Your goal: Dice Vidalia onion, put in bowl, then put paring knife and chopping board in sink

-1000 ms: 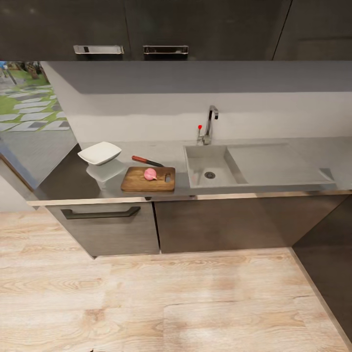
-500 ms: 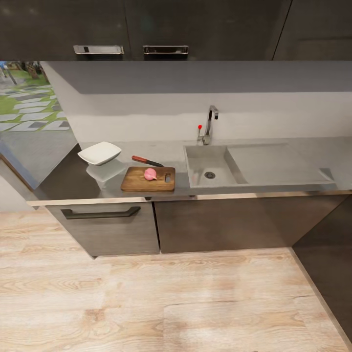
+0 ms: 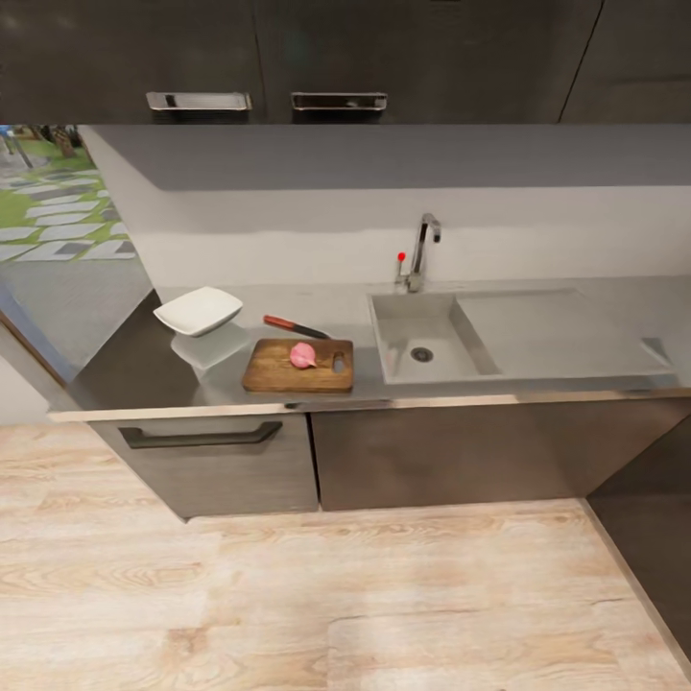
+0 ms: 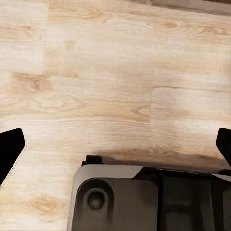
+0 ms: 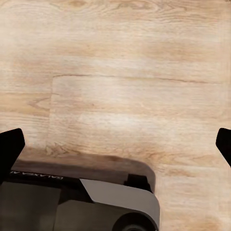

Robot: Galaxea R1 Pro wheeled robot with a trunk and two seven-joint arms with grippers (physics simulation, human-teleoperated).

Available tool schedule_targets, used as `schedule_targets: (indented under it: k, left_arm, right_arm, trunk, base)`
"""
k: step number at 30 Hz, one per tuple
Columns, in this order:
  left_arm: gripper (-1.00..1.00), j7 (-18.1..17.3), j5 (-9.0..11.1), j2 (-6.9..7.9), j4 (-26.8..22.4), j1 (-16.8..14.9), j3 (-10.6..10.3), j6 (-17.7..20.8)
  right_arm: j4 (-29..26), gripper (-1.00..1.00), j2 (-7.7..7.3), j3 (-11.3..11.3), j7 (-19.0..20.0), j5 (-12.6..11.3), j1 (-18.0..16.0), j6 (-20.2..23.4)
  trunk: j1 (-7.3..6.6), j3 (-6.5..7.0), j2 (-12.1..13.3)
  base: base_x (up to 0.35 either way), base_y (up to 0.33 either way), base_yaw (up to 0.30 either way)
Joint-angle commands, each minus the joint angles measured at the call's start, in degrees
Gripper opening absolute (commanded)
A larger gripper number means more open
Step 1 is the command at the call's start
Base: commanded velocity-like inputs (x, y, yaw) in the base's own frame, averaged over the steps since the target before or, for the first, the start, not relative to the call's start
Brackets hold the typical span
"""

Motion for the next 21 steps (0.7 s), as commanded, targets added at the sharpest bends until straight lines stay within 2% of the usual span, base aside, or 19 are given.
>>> schedule_targets:
  k: [1, 9, 21]
  left_arm:
    - [1.00, -0.03, 0.69, 0.05, -0.01, 0.01, -0.07, 0.13]
    - [1.00, -0.03, 0.91, 0.04, 2.14, 0.01, -0.01, 0.05]
    - [1.00, -0.08, 0.94, 0.03, 3.02, 0.01, -0.04, 0.00]
  right_arm:
    - [0.08, 1.00, 0.01, 0.37, -0.03, -0.38, -0.04, -0.22]
    - [0.08, 1.00, -0.03, 0.37, -0.02, -0.40, -0.04, -0.23]
    - [0.08, 1.00, -0.08, 0.37, -0.03, -0.40, -0.04, -0.28]
  trunk:
    - [0.05, 0.02, -0.06]
    - [0.05, 0.73, -0.06]
    - [0.05, 1.83, -0.06]
  base:
    - [0.250, 0.199, 0.000]
    - [0.217, 0.149, 0.000]
    - [0.026, 0.009, 0.000]
